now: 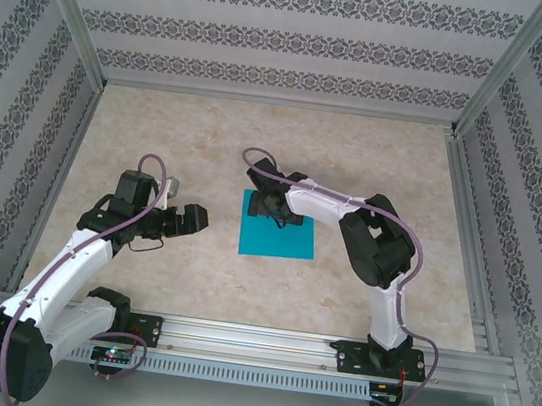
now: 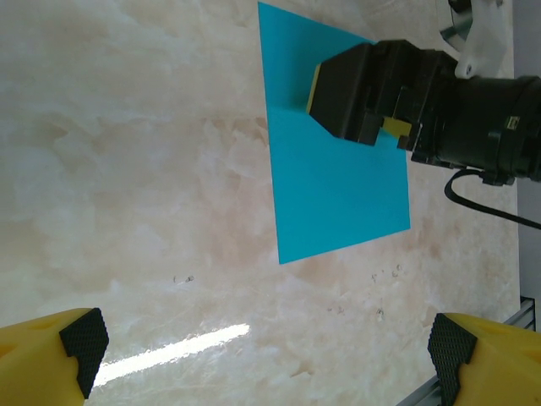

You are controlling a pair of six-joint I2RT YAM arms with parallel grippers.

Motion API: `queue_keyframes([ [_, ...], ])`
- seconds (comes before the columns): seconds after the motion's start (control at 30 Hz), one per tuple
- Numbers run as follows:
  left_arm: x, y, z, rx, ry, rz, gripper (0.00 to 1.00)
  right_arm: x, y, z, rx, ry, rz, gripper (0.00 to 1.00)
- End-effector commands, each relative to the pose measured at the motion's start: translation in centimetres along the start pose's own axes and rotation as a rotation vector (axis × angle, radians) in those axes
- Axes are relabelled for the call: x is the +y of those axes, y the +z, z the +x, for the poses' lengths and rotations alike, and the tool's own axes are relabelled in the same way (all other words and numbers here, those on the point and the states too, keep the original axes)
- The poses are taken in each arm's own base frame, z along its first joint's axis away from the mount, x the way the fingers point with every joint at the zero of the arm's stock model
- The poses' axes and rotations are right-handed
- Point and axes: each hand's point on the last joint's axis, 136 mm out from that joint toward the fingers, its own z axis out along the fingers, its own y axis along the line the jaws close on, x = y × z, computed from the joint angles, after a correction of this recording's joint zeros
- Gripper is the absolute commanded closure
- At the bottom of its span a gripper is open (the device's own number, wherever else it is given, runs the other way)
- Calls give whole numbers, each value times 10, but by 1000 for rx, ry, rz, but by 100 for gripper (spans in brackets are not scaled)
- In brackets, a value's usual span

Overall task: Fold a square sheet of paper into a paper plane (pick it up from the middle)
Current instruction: Move the square sheet of paper to the center of the table.

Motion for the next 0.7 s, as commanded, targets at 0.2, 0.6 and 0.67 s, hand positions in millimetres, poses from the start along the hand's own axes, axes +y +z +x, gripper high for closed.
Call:
queue_keyframes([
  [0.2, 0, -1, 1, 8, 25, -15, 0, 1, -5, -11, 34, -1, 25, 5],
  [0.6, -3, 3, -3, 20, 14, -2, 0, -11, -33, 5, 34, -289, -44, 3],
  [0.67, -3, 4, -4, 21, 9, -2, 0, -11, -28, 12, 56, -297, -59, 5],
])
